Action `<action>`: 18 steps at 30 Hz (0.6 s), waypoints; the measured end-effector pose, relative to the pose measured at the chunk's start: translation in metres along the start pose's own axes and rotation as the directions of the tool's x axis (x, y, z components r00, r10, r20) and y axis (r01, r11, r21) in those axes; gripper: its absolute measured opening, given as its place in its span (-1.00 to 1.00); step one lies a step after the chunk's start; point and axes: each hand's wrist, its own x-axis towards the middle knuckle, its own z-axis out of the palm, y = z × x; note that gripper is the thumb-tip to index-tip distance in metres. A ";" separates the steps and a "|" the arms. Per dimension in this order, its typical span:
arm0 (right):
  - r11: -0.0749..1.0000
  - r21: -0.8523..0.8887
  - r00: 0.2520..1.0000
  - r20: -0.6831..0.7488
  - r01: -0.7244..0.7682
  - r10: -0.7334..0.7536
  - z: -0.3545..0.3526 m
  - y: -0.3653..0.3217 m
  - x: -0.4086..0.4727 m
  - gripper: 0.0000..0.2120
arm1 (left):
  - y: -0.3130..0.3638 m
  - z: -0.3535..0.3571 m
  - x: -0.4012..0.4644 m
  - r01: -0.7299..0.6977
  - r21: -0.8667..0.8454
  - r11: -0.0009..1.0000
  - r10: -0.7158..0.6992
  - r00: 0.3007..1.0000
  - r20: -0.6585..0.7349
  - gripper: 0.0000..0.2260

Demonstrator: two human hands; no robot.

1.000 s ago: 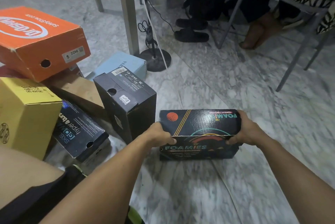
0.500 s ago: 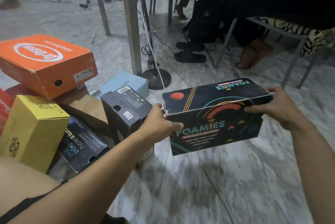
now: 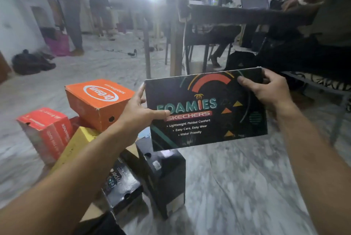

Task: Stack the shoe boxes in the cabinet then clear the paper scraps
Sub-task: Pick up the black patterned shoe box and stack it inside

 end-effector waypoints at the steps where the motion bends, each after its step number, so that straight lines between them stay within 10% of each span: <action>1: 1.000 -0.011 1.000 -0.014 0.012 -0.012 0.013 -0.008 0.004 -0.55 | 0.005 -0.009 -0.002 -0.011 -0.003 1.000 0.011 1.000 -0.022 -0.09; 11: 0.991 0.072 0.962 0.239 0.114 -0.128 0.153 -0.074 -0.002 -0.30 | 0.030 -0.142 -0.021 -0.015 0.213 0.977 0.090 0.933 -0.349 -0.33; 18: 0.954 0.172 0.737 0.605 0.247 -0.300 0.247 -0.112 -0.031 -0.33 | 0.030 -0.234 -0.055 0.047 0.292 0.955 0.111 0.858 -0.501 -0.15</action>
